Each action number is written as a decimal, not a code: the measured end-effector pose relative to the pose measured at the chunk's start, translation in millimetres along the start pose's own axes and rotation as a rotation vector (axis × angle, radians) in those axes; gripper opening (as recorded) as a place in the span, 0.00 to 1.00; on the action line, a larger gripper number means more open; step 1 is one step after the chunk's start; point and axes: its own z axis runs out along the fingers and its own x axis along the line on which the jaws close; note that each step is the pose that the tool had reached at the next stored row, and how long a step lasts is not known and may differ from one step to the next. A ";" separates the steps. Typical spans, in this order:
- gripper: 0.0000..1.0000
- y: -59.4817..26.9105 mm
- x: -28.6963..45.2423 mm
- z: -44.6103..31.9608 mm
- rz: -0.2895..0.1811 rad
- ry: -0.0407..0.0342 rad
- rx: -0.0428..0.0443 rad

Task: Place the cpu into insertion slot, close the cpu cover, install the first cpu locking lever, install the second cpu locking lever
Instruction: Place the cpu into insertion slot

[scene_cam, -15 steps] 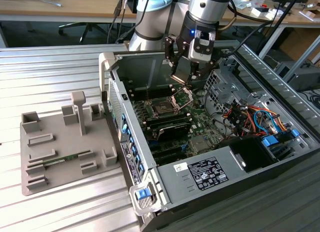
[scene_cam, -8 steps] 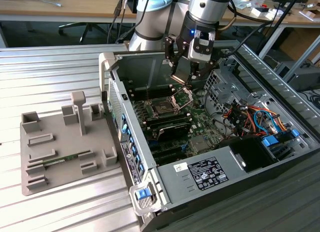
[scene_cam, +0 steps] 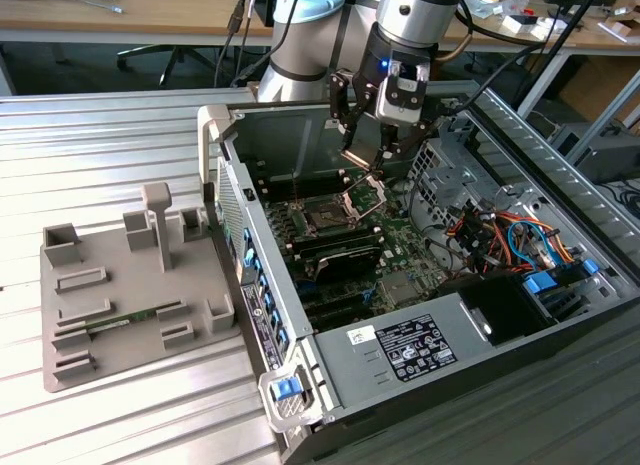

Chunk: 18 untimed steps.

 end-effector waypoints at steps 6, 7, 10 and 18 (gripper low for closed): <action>0.54 0.0 0.0 0.0 0.006 -0.0001 0.0000; 0.54 0.0 0.0 0.1 0.008 -0.0001 -0.0001; 0.54 0.0 0.0 0.1 0.011 -0.0002 -0.0001; 0.54 0.0 0.0 0.3 0.024 -0.0004 -0.0002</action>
